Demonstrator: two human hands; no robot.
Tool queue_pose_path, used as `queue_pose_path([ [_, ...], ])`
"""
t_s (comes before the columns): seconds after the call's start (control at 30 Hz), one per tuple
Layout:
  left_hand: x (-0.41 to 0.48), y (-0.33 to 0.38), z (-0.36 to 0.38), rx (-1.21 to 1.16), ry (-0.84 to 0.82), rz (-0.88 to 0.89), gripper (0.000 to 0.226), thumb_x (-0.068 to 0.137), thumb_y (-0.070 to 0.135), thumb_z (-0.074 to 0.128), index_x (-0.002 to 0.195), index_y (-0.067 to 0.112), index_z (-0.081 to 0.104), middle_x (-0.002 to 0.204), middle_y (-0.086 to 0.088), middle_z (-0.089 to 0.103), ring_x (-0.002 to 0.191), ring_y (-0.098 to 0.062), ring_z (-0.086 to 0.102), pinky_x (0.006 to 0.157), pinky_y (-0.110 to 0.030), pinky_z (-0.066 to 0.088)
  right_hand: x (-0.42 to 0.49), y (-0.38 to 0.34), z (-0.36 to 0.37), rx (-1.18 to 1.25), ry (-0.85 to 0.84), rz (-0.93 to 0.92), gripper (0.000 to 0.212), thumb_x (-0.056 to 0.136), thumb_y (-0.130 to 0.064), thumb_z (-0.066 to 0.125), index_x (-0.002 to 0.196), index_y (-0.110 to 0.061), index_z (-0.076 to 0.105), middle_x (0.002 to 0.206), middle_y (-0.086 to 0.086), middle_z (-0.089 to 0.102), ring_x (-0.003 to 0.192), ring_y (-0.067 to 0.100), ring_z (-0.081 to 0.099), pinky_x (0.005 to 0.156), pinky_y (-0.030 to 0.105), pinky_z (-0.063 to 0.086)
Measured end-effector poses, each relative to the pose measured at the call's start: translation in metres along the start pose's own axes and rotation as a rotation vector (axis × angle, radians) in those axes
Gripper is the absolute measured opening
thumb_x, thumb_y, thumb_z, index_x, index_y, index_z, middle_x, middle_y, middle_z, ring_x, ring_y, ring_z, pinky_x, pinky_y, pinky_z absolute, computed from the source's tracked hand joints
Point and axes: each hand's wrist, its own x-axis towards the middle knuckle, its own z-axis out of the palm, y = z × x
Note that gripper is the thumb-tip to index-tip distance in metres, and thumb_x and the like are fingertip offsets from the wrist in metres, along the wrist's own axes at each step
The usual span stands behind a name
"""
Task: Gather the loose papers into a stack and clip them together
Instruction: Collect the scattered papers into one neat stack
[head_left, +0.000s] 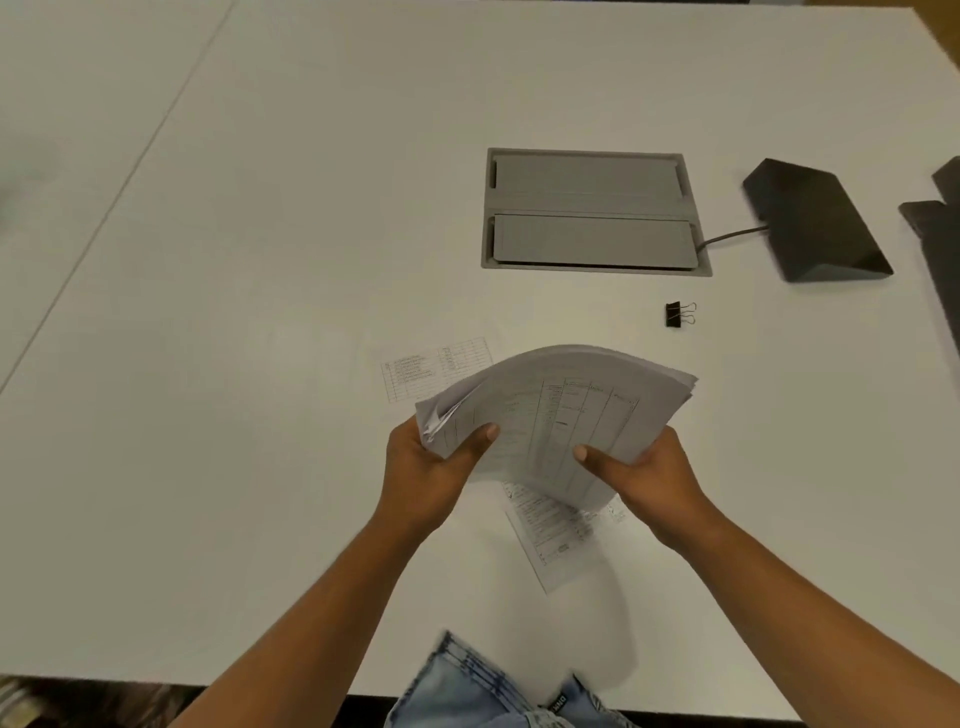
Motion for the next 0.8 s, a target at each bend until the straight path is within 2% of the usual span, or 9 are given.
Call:
queue_pose_path([
  [0.1,0.001,-0.007,0.000,0.028,-0.014,-0.064,0.048,0.091,0.019,0.070,0.102,0.066,0.064,0.101,0.031,0.072,0.099,0.007,0.067,0.071,-0.010,0.054,0.000,0.012,0.002,-0.075,-0.023,0.039,0.041,0.083,-0.020,0.077,0.104,-0.052,0.064,0.107,-0.020,0.073,0.104,0.003,0.066,0.077,0.021,0.058],
  [0.23,0.005,-0.013,-0.005,-0.010,-0.051,-0.068,0.045,0.094,0.017,0.066,0.104,0.061,0.067,0.102,0.026,0.074,0.099,0.003,0.068,0.074,-0.013,0.055,0.001,0.018,-0.001,-0.118,-0.062,0.046,0.042,0.089,-0.022,0.070,0.104,-0.061,0.064,0.110,-0.027,0.070,0.103,-0.004,0.065,0.081,0.018,0.057],
  [0.4,0.013,-0.013,-0.009,-0.096,-0.111,-0.164,0.027,0.085,0.029,0.074,0.105,0.048,0.073,0.110,0.013,0.076,0.103,-0.009,0.071,0.078,-0.024,0.060,-0.004,0.026,-0.015,-0.206,-0.042,0.050,0.016,0.090,-0.038,0.060,0.104,-0.041,0.066,0.099,-0.031,0.073,0.095,-0.006,0.069,0.073,0.008,0.051],
  [0.47,0.021,-0.016,-0.009,-0.139,-0.160,-0.222,0.025,0.083,0.035,0.078,0.108,0.038,0.076,0.113,0.006,0.077,0.105,-0.015,0.073,0.083,-0.030,0.061,-0.010,0.028,-0.022,-0.254,0.032,0.034,0.011,0.090,-0.038,0.059,0.094,-0.036,0.069,0.089,-0.031,0.074,0.085,-0.006,0.070,0.067,0.006,0.050],
  [0.53,0.030,-0.023,-0.007,-0.133,-0.133,-0.272,0.029,0.080,0.046,0.078,0.105,0.031,0.077,0.109,0.003,0.078,0.103,-0.018,0.074,0.083,-0.031,0.061,-0.014,0.031,-0.030,-0.294,0.112,0.021,0.012,0.092,-0.031,0.060,0.086,-0.035,0.070,0.082,-0.029,0.074,0.075,-0.009,0.068,0.062,0.004,0.047],
  [0.6,0.041,-0.039,-0.004,0.027,0.042,-0.339,0.035,0.079,0.057,0.072,0.101,0.030,0.075,0.102,0.005,0.079,0.101,-0.019,0.074,0.084,-0.031,0.060,-0.018,0.035,-0.041,-0.296,0.170,0.056,0.017,0.094,-0.025,0.062,0.085,-0.036,0.070,0.079,-0.030,0.073,0.073,-0.010,0.067,0.060,0.005,0.047],
  [0.7,0.050,-0.081,-0.008,0.614,0.304,-0.566,0.065,0.080,0.057,0.074,0.127,0.014,0.060,0.125,-0.007,0.065,0.117,-0.027,0.061,0.093,-0.040,0.050,-0.026,0.043,-0.060,-0.232,0.258,0.136,0.011,0.094,-0.028,0.063,0.089,-0.036,0.069,0.081,-0.031,0.073,0.077,-0.009,0.069,0.064,0.014,0.050],
  [0.77,0.048,-0.099,-0.012,0.864,0.329,-0.790,0.087,0.073,0.061,0.077,0.132,0.004,0.049,0.132,-0.017,0.052,0.123,-0.034,0.053,0.095,-0.047,0.048,-0.032,0.048,-0.070,-0.173,0.314,0.167,0.007,0.092,-0.029,0.064,0.096,-0.031,0.070,0.083,-0.028,0.075,0.079,-0.007,0.070,0.069,0.019,0.051],
  [0.8,0.046,-0.105,-0.013,0.965,0.318,-0.839,0.093,0.069,0.065,0.077,0.131,0.002,0.047,0.132,-0.018,0.049,0.123,-0.035,0.050,0.094,-0.048,0.048,-0.035,0.050,-0.074,-0.149,0.340,0.176,0.009,0.092,-0.028,0.064,0.099,-0.028,0.070,0.084,-0.027,0.075,0.080,-0.006,0.071,0.071,0.020,0.051],
])
